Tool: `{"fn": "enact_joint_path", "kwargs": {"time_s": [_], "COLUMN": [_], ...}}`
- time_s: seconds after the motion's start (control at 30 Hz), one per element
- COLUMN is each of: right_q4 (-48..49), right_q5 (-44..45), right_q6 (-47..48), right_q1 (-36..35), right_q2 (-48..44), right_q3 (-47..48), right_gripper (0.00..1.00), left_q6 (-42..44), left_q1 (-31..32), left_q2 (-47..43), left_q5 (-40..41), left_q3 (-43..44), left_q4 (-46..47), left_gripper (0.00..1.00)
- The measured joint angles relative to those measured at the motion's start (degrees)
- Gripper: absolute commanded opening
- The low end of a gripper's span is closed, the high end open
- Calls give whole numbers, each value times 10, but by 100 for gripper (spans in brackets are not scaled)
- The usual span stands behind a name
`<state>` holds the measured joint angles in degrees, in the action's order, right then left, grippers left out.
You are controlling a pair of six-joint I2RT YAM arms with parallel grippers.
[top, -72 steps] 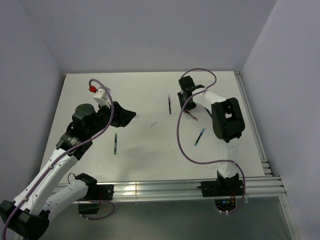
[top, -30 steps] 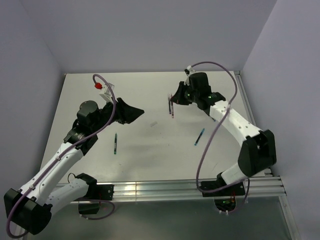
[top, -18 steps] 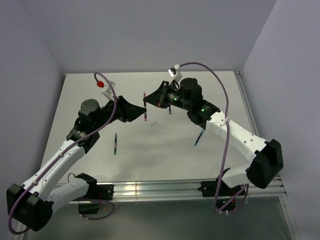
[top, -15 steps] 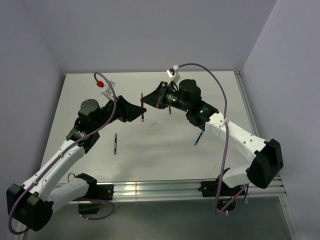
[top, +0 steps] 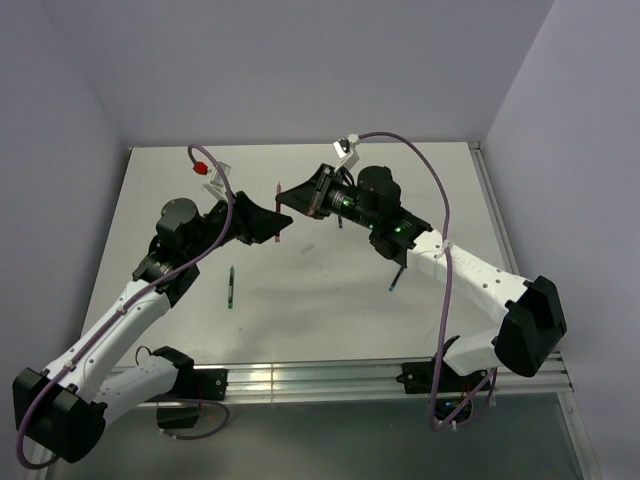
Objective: Insert the pens into the pen caps
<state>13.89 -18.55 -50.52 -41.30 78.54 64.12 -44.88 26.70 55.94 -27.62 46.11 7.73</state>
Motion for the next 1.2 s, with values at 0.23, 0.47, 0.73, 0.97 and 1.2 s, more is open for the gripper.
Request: {"fn": "enact_joint_path", "kwargs": {"time_s": [0.23,0.47,0.73,0.97,1.2], "right_q4": [24,35,41,34,-67], "right_q5": [0,0,3,21,105], "right_q6": [-9,-11,-8,2,53], "right_q1": [-10,-17,-19,-23,-33], "right_q2": [2,11,16,16,0], "right_q3": [0,0,0,0,5], "right_gripper": [0,0,0,23,31], "left_q6": [1,1,-2,6,30], "left_q1": [0,-2,-7,-7,-10], "left_q2": [-7,-9,-10,-13,-26], "left_q5": [0,-1,0,7,42], "left_q3": [0,0,-2,-2,-2], "left_q4": [0,0,-6,-21,-98], "left_gripper": [49,28,0,0,0]}}
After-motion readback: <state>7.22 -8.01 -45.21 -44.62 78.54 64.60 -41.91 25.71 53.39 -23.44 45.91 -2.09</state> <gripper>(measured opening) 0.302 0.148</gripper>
